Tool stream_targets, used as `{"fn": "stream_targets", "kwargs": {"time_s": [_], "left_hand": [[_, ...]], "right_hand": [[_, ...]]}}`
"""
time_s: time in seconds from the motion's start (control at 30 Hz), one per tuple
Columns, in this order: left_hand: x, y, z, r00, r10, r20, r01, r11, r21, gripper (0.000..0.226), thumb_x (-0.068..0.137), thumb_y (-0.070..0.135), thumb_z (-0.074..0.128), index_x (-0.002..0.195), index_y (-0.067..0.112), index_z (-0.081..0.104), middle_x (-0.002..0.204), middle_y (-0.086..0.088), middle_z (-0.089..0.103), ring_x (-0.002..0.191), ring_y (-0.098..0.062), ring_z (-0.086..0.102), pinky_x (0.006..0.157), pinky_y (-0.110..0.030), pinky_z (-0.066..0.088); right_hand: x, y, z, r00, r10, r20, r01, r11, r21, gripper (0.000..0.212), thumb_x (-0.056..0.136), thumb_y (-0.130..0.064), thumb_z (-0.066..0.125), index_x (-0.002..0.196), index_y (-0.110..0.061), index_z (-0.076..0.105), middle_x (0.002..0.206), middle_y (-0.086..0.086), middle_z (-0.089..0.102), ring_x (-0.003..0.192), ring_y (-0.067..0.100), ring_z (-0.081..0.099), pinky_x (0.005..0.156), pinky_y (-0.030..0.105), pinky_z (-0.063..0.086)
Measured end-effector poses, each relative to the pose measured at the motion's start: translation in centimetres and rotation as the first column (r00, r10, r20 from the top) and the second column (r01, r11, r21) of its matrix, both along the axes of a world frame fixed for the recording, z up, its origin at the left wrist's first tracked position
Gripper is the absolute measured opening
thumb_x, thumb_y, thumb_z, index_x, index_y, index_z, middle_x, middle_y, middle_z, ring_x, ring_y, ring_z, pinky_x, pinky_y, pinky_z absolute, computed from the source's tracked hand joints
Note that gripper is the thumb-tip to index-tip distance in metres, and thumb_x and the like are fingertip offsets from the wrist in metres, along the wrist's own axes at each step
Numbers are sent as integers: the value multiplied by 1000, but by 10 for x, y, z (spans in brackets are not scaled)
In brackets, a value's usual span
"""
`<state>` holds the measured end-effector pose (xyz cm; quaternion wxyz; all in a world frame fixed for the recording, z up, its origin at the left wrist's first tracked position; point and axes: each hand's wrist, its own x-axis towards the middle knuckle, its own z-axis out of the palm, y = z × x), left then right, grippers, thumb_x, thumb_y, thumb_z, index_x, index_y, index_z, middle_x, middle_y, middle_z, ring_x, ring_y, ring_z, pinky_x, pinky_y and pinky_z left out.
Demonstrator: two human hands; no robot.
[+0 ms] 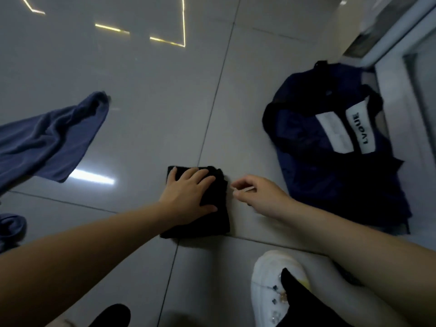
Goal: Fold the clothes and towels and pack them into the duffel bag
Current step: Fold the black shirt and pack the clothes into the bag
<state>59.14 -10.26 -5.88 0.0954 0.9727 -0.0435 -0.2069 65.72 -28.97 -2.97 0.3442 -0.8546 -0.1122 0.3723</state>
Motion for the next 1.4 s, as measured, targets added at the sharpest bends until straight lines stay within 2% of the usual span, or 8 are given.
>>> {"fn": "stream_targets", "kwargs": {"time_s": [0.17,0.3,0.4,0.53,0.7,0.9,1.27,1.4], "left_hand": [[39,-23,50,993,-2,119,27,978,-207,58,94,44,51,146,28,30,151,3,28,132,-22,40,104,-35,35],[63,-60,63,994,22,110,13,949,-314,43,94,37,55,134,24,48,140,4,42,124,-19,47,100,-29,36],[79,-92,50,988,144,51,-107,891,-441,39,93,34,58,131,23,51,134,3,46,120,-17,50,98,-26,38],[72,-129,21,789,575,-216,-539,480,-693,30,93,24,60,122,19,57,122,0,57,105,-15,56,83,-28,44],[42,-142,7,728,619,-295,-574,315,-756,24,92,18,61,114,27,55,116,3,58,103,-14,58,78,-24,42],[42,-108,26,694,693,-193,-522,301,-799,26,91,14,62,112,28,57,105,11,61,102,-14,60,89,-40,52],[62,-66,7,748,654,116,-435,613,-660,40,90,22,64,128,16,55,127,-2,55,114,-15,52,90,-26,40],[78,-89,-1,861,481,168,-273,713,-646,70,82,50,63,144,29,37,154,-3,25,139,-22,26,111,-42,30]], "right_hand": [[44,-71,37,879,3,476,87,982,-168,48,89,-39,64,131,-21,51,133,-3,48,123,17,45,97,31,38],[87,-136,23,932,141,334,134,720,-681,96,78,-71,57,151,-35,7,160,6,5,146,33,5,109,65,12],[100,-175,-2,985,-20,170,116,804,-583,112,72,-66,69,150,-42,-8,160,9,-7,145,37,7,111,60,16],[86,-190,-28,993,-48,107,88,905,-416,117,71,-55,77,150,-42,-9,161,9,3,142,33,23,111,45,33],[64,-168,-29,991,93,97,-47,916,-399,112,76,-47,76,151,-42,-7,161,9,3,141,32,27,108,39,35],[21,-93,-33,918,383,107,-303,848,-435,99,87,-27,62,151,-34,-12,160,15,0,137,37,32,108,38,36],[-31,-36,-7,821,569,-41,-556,781,-284,82,89,-25,60,152,-29,7,154,11,22,133,37,36,105,43,40],[-10,-53,21,739,322,592,-174,940,-294,41,80,-32,62,120,-21,59,125,7,56,112,30,55,90,45,48]]}}
